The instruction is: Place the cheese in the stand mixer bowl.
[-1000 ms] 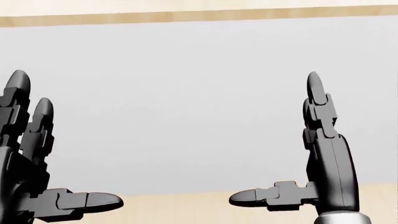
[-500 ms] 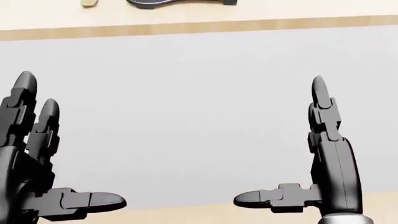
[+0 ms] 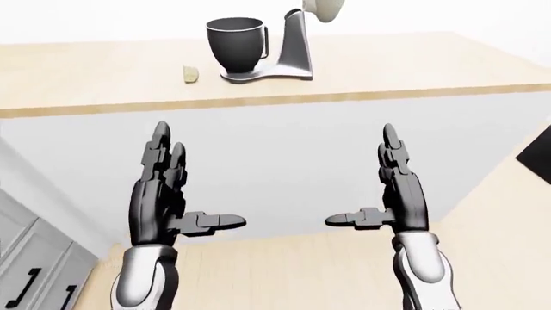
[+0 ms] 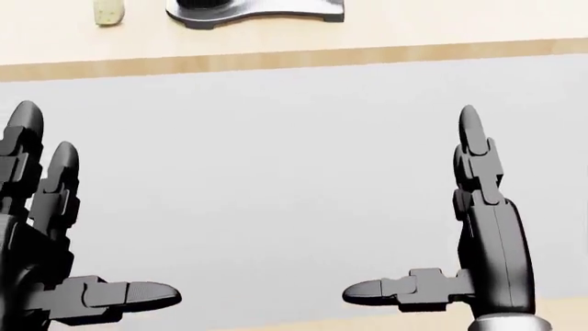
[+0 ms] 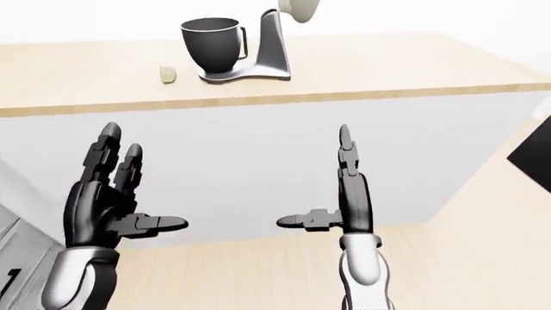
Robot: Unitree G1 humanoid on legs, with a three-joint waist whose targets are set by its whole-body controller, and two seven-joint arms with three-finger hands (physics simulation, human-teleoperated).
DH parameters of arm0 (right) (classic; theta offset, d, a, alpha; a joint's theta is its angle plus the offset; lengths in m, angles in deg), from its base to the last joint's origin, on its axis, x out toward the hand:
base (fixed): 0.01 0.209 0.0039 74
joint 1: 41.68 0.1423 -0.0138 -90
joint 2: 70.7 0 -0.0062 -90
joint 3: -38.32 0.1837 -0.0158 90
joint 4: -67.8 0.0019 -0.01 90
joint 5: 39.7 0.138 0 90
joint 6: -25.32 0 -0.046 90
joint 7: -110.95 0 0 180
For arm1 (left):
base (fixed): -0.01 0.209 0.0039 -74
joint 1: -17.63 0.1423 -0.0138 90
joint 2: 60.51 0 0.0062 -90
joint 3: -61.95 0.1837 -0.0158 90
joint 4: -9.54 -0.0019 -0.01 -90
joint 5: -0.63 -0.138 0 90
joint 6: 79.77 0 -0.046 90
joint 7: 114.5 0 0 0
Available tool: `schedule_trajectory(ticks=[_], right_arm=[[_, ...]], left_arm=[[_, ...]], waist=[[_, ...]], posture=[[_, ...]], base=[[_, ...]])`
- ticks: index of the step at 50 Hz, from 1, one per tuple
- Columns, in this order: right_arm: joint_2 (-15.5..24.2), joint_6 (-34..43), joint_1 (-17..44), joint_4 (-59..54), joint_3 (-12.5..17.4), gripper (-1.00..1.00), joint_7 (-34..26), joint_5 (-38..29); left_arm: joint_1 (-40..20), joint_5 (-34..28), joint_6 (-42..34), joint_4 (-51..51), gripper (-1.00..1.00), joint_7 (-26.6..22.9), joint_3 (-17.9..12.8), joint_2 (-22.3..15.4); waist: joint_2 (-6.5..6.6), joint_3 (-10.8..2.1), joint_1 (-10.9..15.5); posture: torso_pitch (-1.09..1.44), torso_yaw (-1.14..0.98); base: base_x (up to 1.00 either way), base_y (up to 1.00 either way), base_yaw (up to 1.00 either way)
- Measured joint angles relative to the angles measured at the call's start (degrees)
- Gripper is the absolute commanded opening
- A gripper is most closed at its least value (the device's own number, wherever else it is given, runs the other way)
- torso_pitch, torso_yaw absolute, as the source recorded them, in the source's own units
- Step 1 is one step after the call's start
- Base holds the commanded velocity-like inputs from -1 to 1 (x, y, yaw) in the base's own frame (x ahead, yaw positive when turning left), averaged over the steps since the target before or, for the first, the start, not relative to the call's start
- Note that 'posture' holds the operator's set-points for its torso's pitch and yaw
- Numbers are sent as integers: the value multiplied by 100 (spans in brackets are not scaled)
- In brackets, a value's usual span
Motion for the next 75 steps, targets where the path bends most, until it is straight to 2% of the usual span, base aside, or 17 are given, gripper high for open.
schedule_trajectory(ticks=[4,8,11,17,22,24,31,35,37,43,47,50,52,56,63,69,75], right_arm=[[-6,85,-76,-102,59,100,30,-30],[-8,45,-35,-35,27,100,30,-40],[-9,18,-8,-6,23,100,34,-51],[-58,100,-40,-123,-110,100,-25,-37],[-52,50,-6,15,-58,100,13,-58],[-56,22,-3,42,-73,100,18,-59],[-29,133,-90,-47,21,100,65,-90],[-26,84,-49,59,-13,100,54,-83],[-24,62,-27,87,-16,100,52,-82],[-55,131,-37,-75,-100,100,-18,-44],[-42,101,15,39,-43,100,1,-53],[-36,84,40,104,-54,100,-2,-59],[2,99,24,49,18,100,4,-70],[-4,195,-21,-11,61,100,28,-95],[-25,125,27,84,7,100,29,-101],[-52,169,-15,-29,-98,100,-25,-81],[-46,41,27,116,-56,100,26,-100]], left_arm=[[50,21,-79,-67,100,-40,39,-9],[20,7,-28,8,100,-22,-11,-18],[5,8,16,43,100,-23,-1,-19],[49,-26,-48,-109,100,31,-108,-46],[25,-11,12,-7,100,15,-72,-47],[18,-6,38,12,100,13,-80,-48],[33,40,-41,-78,100,-30,-4,-11],[14,38,19,22,100,-10,-33,-16],[10,44,39,57,100,-10,-32,-19],[36,33,-56,-26,100,43,-147,-50],[14,50,-25,58,100,34,-116,-53],[6,62,-29,111,100,33,-126,-52],[27,82,-48,77,100,18,-49,-2],[19,107,-124,45,100,-4,-53,-22],[0,105,-49,173,100,14,-79,-38],[43,85,-130,59,100,63,-197,-55],[-8,118,-38,238,100,41,-187,-67]], waist=[[16,15,-54],[286,75,-54],[604,32,-77],[487,-9,75],[140,6,97],[-80,-34,95],[103,5,-48],[399,56,-54],[640,2,-54],[482,-25,69],[187,3,76],[-129,-44,70],[-9,-7,-8],[41,-17,-37],[631,-10,-49],[433,-13,44],[-18,-18,125]], posture=[[0,0],[0,0],[0,0],[0,0],[0,0],[0,0],[0,0],[0,0],[0,0],[0,0],[0,0],[0,0],[0,0],[0,0],[0,0],[0,0],[0,0]], base=[[18,0,0],[19,0,0],[18,0,0],[14,0,0],[14,0,0],[12,0,0],[12,0,0],[11,0,0],[11,0,0],[11,0,0],[11,0,0],[11,0,0],[11,0,0],[10,0,0],[8,0,0],[8,0,0],[5,0,0]])
